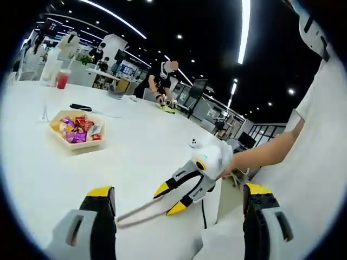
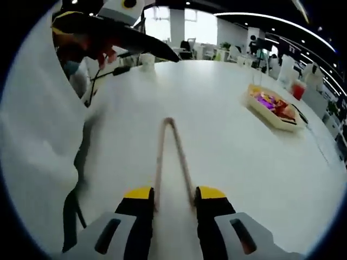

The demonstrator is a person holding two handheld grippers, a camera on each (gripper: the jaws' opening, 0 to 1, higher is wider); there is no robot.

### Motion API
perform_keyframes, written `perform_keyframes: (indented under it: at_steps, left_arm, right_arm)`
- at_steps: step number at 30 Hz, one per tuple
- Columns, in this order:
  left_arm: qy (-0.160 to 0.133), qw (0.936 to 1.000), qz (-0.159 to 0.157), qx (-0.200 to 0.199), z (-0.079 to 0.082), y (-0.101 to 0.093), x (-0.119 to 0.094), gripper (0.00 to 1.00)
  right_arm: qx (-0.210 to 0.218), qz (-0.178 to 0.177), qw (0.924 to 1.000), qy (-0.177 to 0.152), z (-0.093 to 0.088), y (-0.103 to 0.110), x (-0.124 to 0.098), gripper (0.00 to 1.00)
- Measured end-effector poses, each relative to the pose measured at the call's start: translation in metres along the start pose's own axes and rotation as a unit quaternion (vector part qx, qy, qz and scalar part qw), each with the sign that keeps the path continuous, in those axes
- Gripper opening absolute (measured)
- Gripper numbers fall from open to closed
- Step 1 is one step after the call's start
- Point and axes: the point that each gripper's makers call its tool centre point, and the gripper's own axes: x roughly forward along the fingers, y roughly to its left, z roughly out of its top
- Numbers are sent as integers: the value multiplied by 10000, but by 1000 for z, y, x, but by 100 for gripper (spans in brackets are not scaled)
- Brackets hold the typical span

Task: Place the target food into the container with the food tongs after gripping and lifting it, then release it inside without dropping or visibly crushing the food.

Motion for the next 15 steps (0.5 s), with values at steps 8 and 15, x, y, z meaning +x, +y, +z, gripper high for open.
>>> perform_keyframes:
  at_steps: [8, 15]
  left_arm:
    - [-278, 9990, -80, 334, 16, 7, 4, 99]
    - [848, 9907, -61, 1061, -40, 19, 1, 99]
  right_arm:
    - [-535, 417, 9976, 99, 11, -9, 8, 32]
    - [-1089, 932, 9895, 188, 18, -11, 13, 32]
